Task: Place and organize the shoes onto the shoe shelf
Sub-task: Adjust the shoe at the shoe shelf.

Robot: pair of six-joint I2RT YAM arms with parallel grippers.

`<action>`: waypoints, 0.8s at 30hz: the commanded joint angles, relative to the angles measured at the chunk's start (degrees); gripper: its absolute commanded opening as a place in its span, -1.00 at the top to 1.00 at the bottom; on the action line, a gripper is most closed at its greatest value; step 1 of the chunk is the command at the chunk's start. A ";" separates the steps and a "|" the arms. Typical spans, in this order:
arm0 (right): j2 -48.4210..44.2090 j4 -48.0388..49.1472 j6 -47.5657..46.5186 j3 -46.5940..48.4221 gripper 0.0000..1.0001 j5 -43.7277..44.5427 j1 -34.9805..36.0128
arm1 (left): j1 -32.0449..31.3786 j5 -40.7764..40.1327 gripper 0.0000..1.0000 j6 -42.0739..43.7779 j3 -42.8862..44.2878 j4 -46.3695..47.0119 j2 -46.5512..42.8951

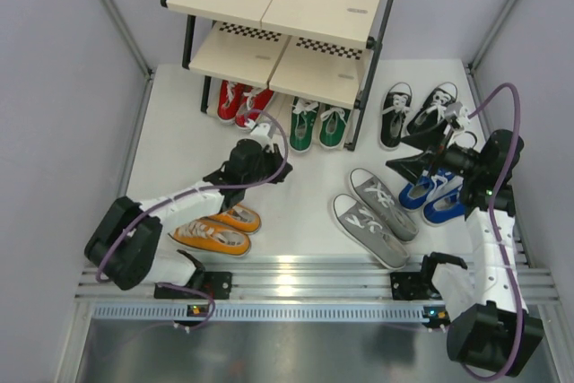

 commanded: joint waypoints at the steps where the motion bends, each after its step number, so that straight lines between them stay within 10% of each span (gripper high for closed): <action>1: -0.71 1.08 -1.70 1.91 -0.99 -0.94 -1.29 | -1.16 0.69 0.89 -0.41 1.41 1.32 5.70; 24: -0.53 1.08 -2.23 2.26 -0.99 -1.47 -2.70 | -0.90 -17.32 0.92 0.82 27.94 -5.44 33.06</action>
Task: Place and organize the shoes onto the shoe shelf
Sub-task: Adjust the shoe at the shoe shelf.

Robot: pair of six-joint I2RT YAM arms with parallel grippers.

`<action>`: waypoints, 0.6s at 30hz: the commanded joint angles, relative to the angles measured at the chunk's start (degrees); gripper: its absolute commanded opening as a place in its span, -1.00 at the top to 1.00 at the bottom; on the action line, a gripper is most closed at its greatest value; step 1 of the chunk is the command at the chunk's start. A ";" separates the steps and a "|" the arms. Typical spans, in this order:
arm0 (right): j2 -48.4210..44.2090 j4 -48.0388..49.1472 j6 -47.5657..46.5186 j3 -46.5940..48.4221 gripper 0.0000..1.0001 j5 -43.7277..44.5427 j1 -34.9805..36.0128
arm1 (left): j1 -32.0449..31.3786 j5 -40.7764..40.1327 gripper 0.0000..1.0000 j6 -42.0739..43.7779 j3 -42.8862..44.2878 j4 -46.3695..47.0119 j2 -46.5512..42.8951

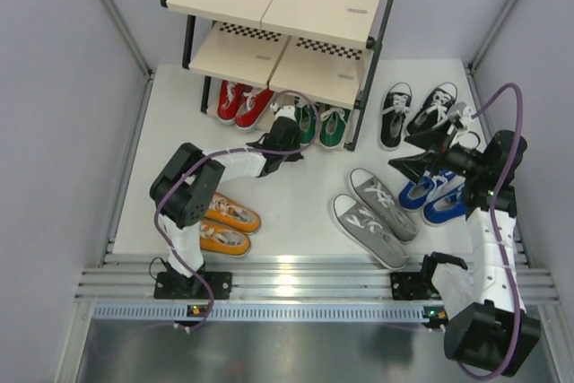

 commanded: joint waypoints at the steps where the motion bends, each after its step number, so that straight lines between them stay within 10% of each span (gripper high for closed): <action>1: -0.53 1.08 -1.90 2.26 -0.99 -1.38 -1.06 | 0.28 -2.86 0.92 1.52 4.41 -0.62 1.18; 18: -0.79 -0.48 -2.60 2.35 -0.99 -1.56 -1.50 | 0.99 0.04 0.74 0.73 6.01 -2.46 0.66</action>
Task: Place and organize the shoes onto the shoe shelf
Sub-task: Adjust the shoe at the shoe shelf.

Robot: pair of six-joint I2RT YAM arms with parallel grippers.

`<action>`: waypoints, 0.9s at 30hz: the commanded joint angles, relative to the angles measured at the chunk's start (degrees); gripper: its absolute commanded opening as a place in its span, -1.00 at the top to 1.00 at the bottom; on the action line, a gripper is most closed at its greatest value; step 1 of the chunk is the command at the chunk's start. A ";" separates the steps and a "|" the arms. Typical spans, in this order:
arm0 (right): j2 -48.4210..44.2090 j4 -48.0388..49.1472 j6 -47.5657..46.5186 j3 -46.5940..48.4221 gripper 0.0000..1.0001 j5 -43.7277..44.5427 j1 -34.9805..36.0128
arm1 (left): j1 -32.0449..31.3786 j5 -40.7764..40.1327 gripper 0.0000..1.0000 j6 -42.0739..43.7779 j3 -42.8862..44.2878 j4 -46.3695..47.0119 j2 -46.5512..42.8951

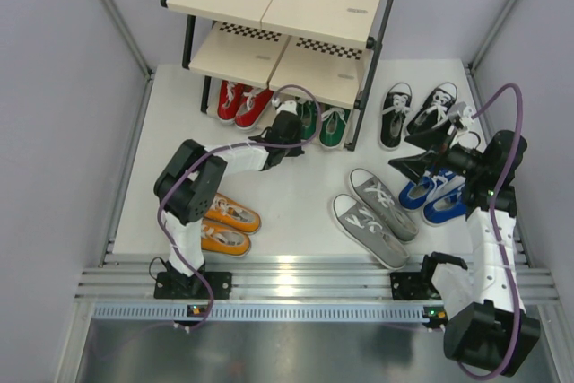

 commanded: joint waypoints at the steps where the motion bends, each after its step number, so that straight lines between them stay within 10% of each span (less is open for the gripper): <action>1: -0.79 -0.96 -2.77 2.52 -0.99 -1.43 -1.33 | 0.31 1.35 0.70 -0.14 -0.53 2.15 -3.08; 17: 1.84 -26.38 -30.05 7.52 -0.99 -3.81 -1.94 | 0.48 9.88 -0.70 7.85 -17.77 -8.54 -42.60; 27: 7.91 -55.19 -65.08 15.10 -0.99 25.00 6.04 | 0.66 3.56 -0.86 16.38 -25.14 -24.30 -68.90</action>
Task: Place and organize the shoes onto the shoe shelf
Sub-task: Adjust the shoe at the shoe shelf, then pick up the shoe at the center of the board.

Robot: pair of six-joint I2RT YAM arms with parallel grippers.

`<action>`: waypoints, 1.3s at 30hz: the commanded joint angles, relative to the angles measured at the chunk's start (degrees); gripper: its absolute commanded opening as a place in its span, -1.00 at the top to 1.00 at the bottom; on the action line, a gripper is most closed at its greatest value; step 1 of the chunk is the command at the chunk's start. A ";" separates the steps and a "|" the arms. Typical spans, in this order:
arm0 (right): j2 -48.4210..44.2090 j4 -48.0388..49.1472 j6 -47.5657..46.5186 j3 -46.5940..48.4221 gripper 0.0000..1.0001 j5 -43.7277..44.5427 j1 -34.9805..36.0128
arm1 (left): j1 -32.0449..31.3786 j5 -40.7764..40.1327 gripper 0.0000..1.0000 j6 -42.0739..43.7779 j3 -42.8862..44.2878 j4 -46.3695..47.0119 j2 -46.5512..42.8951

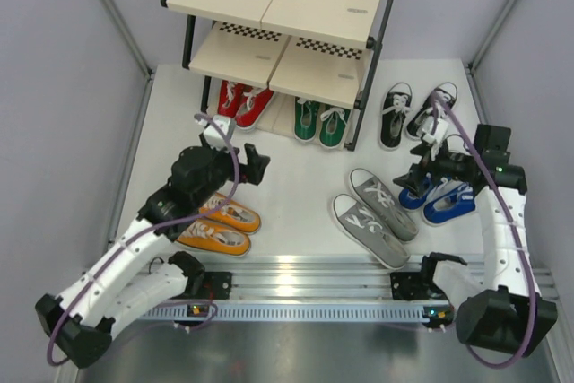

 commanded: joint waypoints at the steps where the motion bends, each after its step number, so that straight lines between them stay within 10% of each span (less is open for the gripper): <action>1: 0.61 -8.92 -15.36 -0.27 -0.99 14.57 5.61 | 0.29 -3.39 -0.86 4.23 -4.64 -6.54 -7.08; 25: 10.34 11.74 -4.05 -12.68 -0.63 38.15 26.11 | 0.29 -4.89 -0.92 6.60 -8.69 -6.45 -18.61; 28: 14.30 12.61 -1.33 -12.24 -0.41 39.29 28.13 | 0.29 -5.07 -0.92 6.52 -8.78 -6.54 -18.70; 34: 16.44 10.95 2.64 -8.20 1.00 39.99 28.75 | 0.29 -3.58 -0.93 5.99 -8.78 -6.54 -18.87; 39: 11.86 8.41 3.78 -2.07 1.00 37.28 28.66 | 0.20 1.60 -0.96 4.50 -8.87 -5.05 -18.17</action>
